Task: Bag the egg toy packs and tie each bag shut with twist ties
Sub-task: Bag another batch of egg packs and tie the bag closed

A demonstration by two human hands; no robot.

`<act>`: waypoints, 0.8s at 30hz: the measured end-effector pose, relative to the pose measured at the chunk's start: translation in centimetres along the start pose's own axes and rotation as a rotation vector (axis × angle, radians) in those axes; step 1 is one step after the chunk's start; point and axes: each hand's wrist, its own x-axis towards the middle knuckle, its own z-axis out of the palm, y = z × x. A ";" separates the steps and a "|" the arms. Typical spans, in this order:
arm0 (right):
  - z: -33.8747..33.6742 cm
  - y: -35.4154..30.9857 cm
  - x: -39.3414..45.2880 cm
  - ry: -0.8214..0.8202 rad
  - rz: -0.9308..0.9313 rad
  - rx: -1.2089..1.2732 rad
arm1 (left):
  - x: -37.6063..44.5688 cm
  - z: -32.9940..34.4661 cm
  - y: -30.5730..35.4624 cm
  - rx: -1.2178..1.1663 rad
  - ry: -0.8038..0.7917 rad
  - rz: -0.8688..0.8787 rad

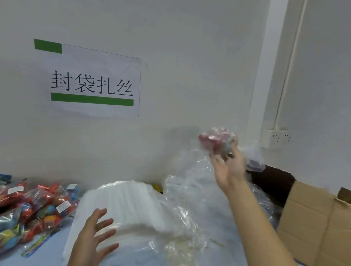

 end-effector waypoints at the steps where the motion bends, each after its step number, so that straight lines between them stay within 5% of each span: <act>1: -0.3 -1.3 0.6 -0.047 -0.053 0.077 | 0.1 0.0 -0.1 0.013 -0.007 0.016; 7: -2.8 -1.2 -0.1 -0.139 -0.002 -0.074 | 0.8 0.5 -1.1 0.242 -0.071 0.073; 12: -4.8 3.8 -2.5 -0.213 0.187 -0.809 | 1.3 0.6 -1.7 0.432 -0.046 0.124; 18: -8.4 8.0 -5.2 -0.518 0.257 -1.410 | 1.6 -0.1 -2.6 0.588 -0.023 0.267; 22: -9.0 7.8 -4.7 -0.305 -0.055 -1.666 | 1.5 -0.1 -3.0 0.663 -0.011 0.318; 24: -9.3 7.7 -4.6 -0.272 0.022 -1.887 | 1.3 -0.1 -3.1 0.700 -0.014 0.347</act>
